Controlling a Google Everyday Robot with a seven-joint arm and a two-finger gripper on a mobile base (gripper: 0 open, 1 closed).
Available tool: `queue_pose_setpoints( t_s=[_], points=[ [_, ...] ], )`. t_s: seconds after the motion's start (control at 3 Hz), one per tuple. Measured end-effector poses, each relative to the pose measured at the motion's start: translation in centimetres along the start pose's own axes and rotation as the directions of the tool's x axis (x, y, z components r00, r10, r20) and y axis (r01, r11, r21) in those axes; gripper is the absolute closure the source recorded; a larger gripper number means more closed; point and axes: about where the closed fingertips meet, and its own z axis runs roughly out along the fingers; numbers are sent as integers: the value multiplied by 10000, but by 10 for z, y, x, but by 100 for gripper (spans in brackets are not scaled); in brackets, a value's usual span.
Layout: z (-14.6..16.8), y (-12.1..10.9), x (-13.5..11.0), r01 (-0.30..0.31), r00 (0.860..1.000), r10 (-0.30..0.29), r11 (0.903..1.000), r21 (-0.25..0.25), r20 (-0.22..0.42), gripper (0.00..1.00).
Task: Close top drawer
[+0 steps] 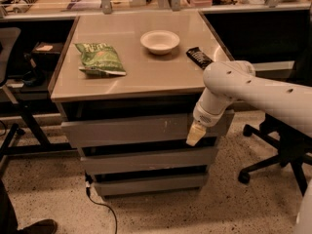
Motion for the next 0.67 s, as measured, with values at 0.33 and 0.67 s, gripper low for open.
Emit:
queue_pose_setpoints(
  t_s=[0.33,0.67],
  points=[
    [0,0,0,0,10000,0,10000,-1,-1,0],
    [0,0,0,0,10000,0,10000,-1,-1,0]
  ],
)
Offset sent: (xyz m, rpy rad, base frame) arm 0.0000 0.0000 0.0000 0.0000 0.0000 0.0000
